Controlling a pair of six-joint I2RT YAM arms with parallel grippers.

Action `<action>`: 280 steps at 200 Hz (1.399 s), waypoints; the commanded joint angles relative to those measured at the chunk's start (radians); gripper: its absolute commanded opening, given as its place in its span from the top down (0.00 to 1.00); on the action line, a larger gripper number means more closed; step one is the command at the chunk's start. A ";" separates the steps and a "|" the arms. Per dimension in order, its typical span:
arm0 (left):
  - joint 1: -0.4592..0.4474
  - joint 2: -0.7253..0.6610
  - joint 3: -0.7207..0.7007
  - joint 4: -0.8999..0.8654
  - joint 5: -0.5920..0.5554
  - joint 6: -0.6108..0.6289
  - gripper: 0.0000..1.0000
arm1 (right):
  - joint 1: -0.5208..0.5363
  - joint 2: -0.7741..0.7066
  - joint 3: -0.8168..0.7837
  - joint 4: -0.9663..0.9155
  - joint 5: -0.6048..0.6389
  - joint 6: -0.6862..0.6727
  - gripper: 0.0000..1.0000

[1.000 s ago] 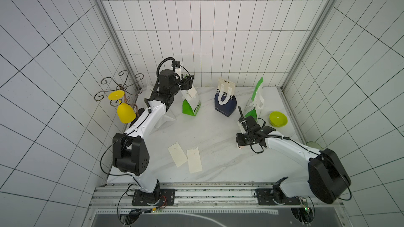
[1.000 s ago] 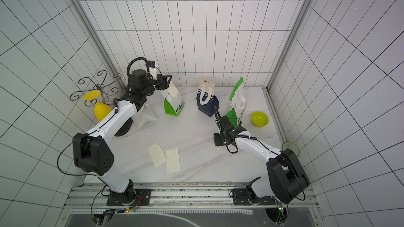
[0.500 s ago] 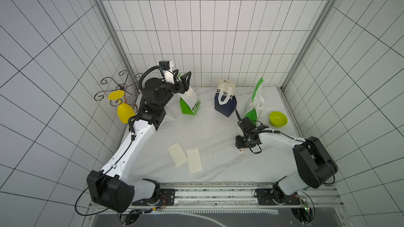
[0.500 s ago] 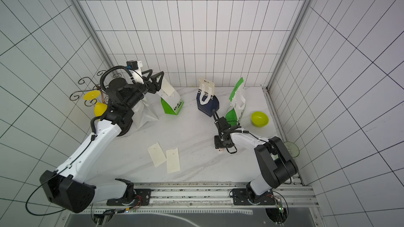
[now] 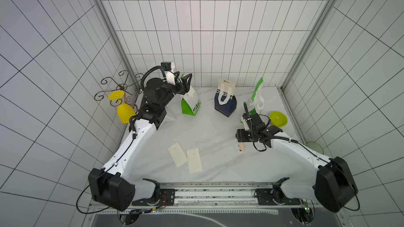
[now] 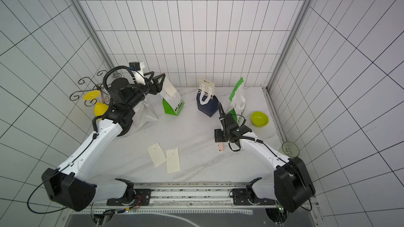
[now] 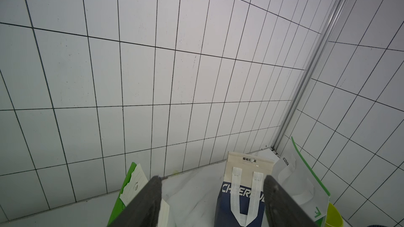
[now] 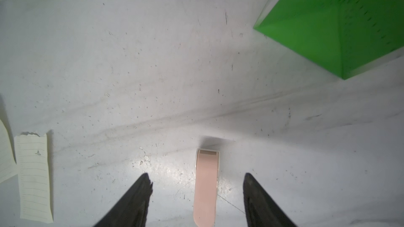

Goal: Staple the receipts to the bags
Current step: Place the stapler at the center of the board, then pick up the takeout bag at the center of the board.

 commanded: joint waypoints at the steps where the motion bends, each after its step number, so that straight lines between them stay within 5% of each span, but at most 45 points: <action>1: -0.001 -0.014 0.000 0.009 0.038 -0.043 0.28 | -0.005 -0.085 0.180 0.077 0.063 -0.058 0.33; 27: -0.002 -0.054 -0.034 0.014 0.063 -0.086 0.28 | -0.006 -0.083 0.303 0.198 0.097 -0.128 0.32; 72: -0.003 -0.173 -0.179 0.042 0.098 -0.165 0.28 | -0.068 0.146 0.577 0.308 0.107 -0.224 0.31; 129: -0.006 -0.320 -0.268 -0.049 0.137 -0.152 0.28 | -0.204 0.426 0.859 0.313 -0.134 -0.277 0.32; 189: -0.037 -0.348 -0.319 -0.041 0.121 -0.123 0.28 | -0.241 0.517 0.894 0.346 -0.413 -0.314 0.31; 280: -0.038 -0.328 -0.314 -0.044 0.119 -0.124 0.28 | -0.241 0.661 1.046 0.238 -0.418 -0.364 0.42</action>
